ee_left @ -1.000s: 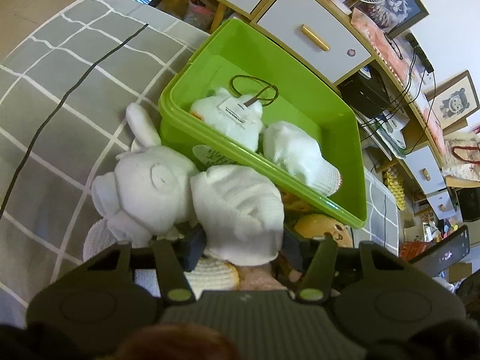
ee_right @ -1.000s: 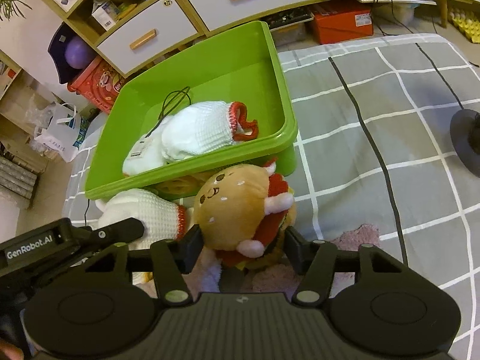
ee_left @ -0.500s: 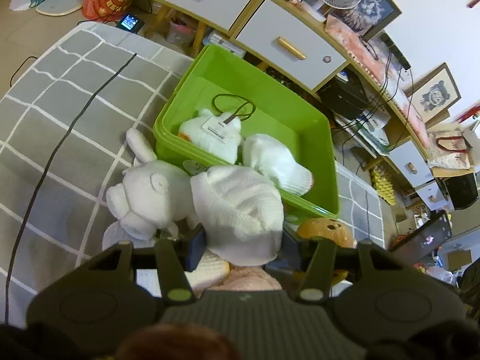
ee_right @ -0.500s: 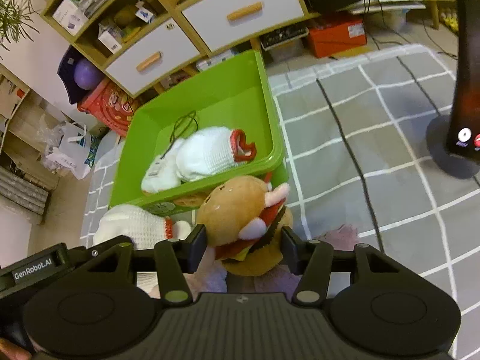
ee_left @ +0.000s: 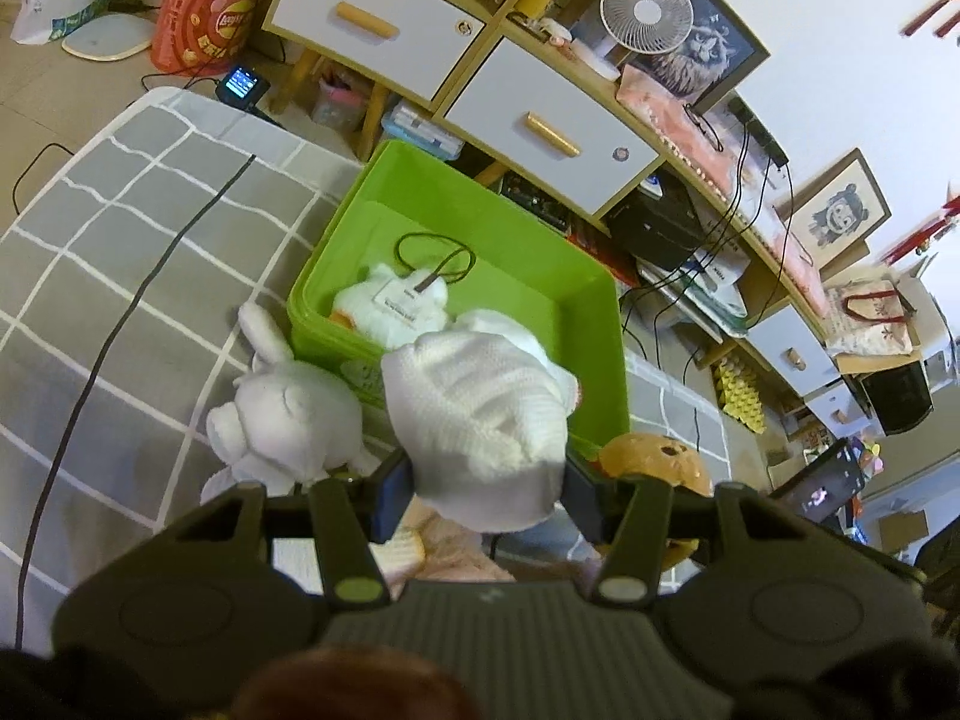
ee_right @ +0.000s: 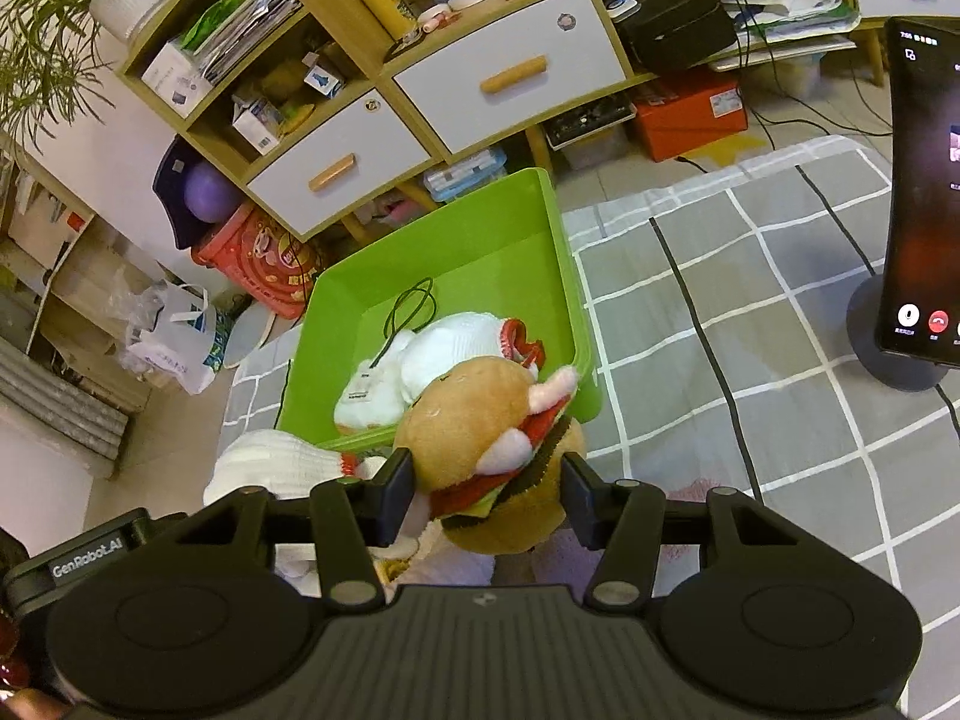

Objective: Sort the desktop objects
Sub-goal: 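Grasp a white plush with left tool and lift it over the bin while right carries burger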

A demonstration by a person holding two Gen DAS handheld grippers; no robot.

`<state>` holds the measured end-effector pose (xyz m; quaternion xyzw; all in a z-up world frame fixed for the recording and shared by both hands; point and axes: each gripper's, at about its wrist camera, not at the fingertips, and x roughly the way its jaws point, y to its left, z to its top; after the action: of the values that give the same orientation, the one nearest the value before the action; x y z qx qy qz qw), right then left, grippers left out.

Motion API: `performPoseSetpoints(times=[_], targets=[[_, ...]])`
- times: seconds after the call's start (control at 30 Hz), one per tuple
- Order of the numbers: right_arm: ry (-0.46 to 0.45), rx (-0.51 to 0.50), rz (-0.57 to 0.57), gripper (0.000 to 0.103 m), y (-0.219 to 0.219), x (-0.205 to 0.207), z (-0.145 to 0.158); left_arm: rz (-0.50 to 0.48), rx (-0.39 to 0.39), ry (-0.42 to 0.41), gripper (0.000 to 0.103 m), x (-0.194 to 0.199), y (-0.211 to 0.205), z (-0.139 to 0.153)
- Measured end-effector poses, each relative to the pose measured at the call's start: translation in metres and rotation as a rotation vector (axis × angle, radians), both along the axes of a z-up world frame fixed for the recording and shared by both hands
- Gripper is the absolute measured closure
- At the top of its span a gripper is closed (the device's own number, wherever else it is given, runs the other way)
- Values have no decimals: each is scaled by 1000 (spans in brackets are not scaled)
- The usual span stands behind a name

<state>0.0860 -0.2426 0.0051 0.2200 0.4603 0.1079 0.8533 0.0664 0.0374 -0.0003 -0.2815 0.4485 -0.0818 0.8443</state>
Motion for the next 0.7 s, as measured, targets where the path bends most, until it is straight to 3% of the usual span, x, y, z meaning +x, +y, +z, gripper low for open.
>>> performPoseSetpoints(times=[0.4,0.7], targets=[[-15,45,-23,50,-1,5,5,33,-7,-25,52,3,10,8],[-12,67,-26,50,-3,17,9,33,51,-17,52,21,8,16]])
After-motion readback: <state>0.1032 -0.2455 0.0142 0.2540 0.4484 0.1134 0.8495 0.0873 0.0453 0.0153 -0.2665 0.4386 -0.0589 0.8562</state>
